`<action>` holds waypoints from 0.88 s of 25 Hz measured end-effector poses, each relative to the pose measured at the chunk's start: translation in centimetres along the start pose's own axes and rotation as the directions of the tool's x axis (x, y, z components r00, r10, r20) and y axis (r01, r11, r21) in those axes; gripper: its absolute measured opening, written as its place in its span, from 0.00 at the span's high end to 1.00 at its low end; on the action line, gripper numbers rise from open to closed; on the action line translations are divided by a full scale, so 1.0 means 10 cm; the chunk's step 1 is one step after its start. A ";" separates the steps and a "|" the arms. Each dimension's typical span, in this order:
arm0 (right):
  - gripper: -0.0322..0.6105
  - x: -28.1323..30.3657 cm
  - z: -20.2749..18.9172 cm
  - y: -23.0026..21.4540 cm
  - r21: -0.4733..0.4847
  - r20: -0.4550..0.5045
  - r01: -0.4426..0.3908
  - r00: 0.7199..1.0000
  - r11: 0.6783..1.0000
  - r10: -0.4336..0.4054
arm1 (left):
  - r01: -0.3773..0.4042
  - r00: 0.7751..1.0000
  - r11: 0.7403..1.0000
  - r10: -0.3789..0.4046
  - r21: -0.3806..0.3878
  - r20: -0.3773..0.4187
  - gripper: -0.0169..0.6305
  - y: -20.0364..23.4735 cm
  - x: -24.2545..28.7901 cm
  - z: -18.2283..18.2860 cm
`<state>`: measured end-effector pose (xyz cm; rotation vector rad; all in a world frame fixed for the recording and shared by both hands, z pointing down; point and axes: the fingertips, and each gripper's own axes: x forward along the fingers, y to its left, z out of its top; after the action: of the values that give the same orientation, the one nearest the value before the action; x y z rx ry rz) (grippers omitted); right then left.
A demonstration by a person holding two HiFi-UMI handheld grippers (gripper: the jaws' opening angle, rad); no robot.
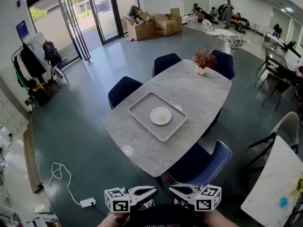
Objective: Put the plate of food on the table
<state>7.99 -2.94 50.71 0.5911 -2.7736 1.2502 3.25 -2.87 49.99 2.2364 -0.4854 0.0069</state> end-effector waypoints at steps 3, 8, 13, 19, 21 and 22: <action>0.93 -0.03 -0.02 -0.03 0.030 0.004 -0.013 1.000 0.999 0.013 | -0.002 1.000 1.000 0.002 -0.007 0.008 0.97 0.02 0.02 -0.03; 0.93 -0.11 0.01 -0.06 0.023 0.001 -0.001 1.000 1.000 0.001 | 0.002 1.000 1.000 -0.002 -0.009 0.019 0.97 0.01 0.07 -0.01; 0.93 -0.13 0.02 -0.07 0.017 -0.001 0.006 1.000 1.000 -0.006 | 0.009 1.000 1.000 -0.008 -0.006 0.019 0.97 0.00 0.11 0.02; 0.93 -0.16 0.04 -0.08 0.018 0.006 0.026 1.000 1.000 -0.026 | 0.015 1.000 1.000 -0.015 0.000 0.017 0.97 0.00 0.12 0.04; 0.93 -0.17 0.04 -0.09 0.017 0.006 0.031 0.999 0.999 -0.032 | 0.012 1.000 1.000 -0.012 -0.011 0.020 0.97 0.00 0.13 0.03; 0.93 -0.17 0.03 -0.10 0.019 0.007 0.032 0.999 0.999 -0.033 | 0.011 1.000 1.000 -0.011 -0.018 0.021 0.97 0.00 0.13 0.04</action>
<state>9.96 -3.21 50.82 0.6410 -2.7498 1.2714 4.42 -3.57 49.95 2.2228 -0.4829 -0.0266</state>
